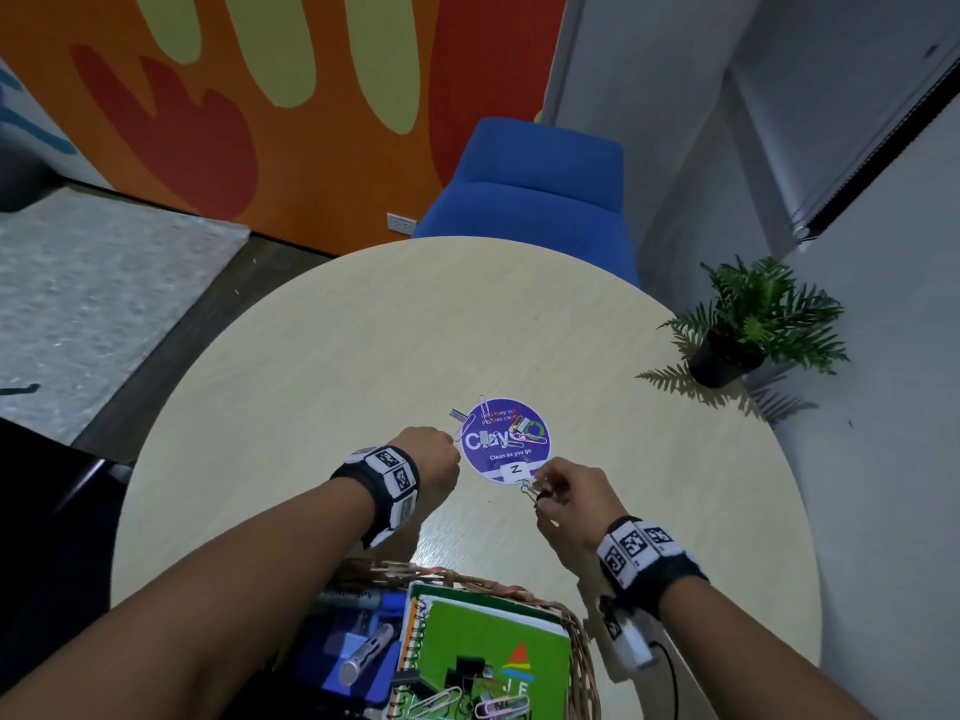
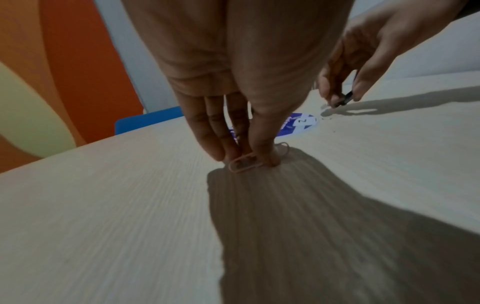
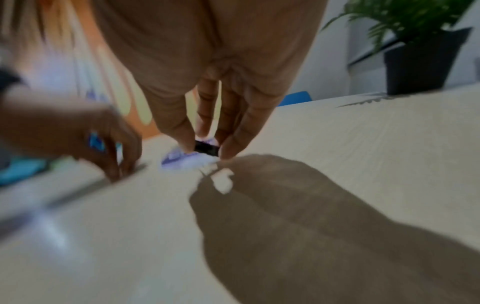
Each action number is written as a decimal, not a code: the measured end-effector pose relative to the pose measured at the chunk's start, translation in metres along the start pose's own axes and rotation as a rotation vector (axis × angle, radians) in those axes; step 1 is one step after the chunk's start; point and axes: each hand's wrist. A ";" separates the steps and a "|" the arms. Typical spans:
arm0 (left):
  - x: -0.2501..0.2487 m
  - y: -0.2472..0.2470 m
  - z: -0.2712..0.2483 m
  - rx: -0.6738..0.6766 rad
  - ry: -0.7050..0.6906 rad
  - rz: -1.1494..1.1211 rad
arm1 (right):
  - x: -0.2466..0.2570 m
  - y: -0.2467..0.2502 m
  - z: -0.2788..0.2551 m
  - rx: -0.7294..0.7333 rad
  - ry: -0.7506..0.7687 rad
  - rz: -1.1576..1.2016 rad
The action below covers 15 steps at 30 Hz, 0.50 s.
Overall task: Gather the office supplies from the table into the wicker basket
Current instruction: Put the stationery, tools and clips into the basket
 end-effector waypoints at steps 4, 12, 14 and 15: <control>0.000 0.003 -0.008 -0.004 0.046 -0.016 | 0.031 0.025 -0.026 0.140 0.117 0.235; 0.018 0.055 -0.056 -0.076 -0.084 -0.262 | 0.080 0.035 -0.115 0.638 0.356 -0.088; 0.013 0.061 -0.071 -0.090 -0.153 -0.281 | 0.078 0.033 -0.118 0.684 0.374 -0.142; 0.009 0.061 -0.079 -0.091 -0.186 -0.284 | 0.077 0.035 -0.115 0.643 0.367 -0.142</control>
Point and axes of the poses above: each hand's wrist, its own z-axis towards the middle knuckle, its own y-axis out of the back of the hand, x = y × z, and after that the axes turned 2 degrees about z, right-handed
